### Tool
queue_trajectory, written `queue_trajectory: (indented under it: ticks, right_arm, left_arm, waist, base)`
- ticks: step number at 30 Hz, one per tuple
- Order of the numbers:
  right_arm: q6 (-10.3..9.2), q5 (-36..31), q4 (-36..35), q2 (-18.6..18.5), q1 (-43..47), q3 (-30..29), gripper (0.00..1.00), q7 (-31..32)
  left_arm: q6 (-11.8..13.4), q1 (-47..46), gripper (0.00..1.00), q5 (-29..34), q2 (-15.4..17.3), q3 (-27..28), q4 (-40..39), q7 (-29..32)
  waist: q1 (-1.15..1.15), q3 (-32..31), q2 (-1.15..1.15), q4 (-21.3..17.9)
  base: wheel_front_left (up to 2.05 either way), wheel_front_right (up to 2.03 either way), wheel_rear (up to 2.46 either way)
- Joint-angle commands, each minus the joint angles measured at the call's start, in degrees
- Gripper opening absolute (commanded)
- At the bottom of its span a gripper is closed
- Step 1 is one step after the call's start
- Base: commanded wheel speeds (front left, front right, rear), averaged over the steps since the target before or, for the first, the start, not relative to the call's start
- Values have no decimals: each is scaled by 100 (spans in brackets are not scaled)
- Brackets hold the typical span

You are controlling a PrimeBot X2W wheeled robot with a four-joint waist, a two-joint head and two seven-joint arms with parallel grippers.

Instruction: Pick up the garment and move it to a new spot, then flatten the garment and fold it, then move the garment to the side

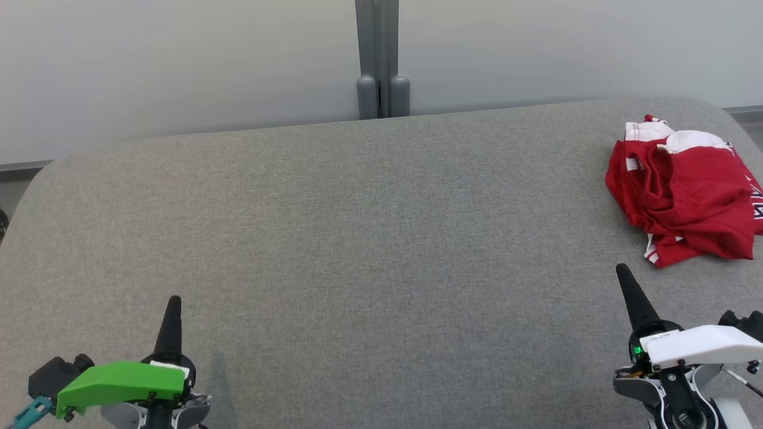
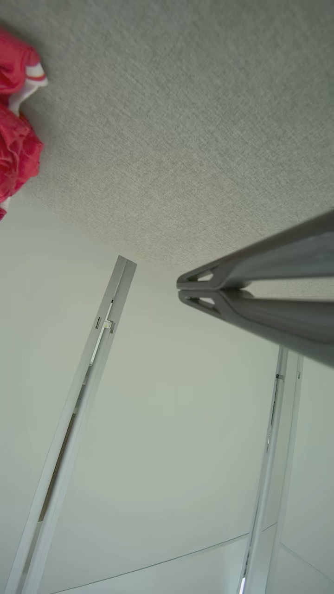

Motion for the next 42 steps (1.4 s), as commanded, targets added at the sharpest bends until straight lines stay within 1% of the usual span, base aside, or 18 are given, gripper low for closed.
queue_trajectory:
  ticks: [1,20,42]
  right_arm:
    - [3,143,-2,-6,-140,-29,0,31]
    - [3,1023,223,46,-290,-104,0,160]
    - [2,1873,453,110,-457,-193,0,297]
  left_arm:
    - [-56,-142,0,-158,-12,59,-27,35]
    - [-251,-242,0,-990,-109,321,23,276]
    - [-441,-331,0,-1829,-222,574,70,519]
  waist:
    - [0,0,0,1]
    - [0,3,0,6]
    - [0,6,0,12]
  base:
    - [0,0,0]
    - [0,0,0]
    - [0,0,0]
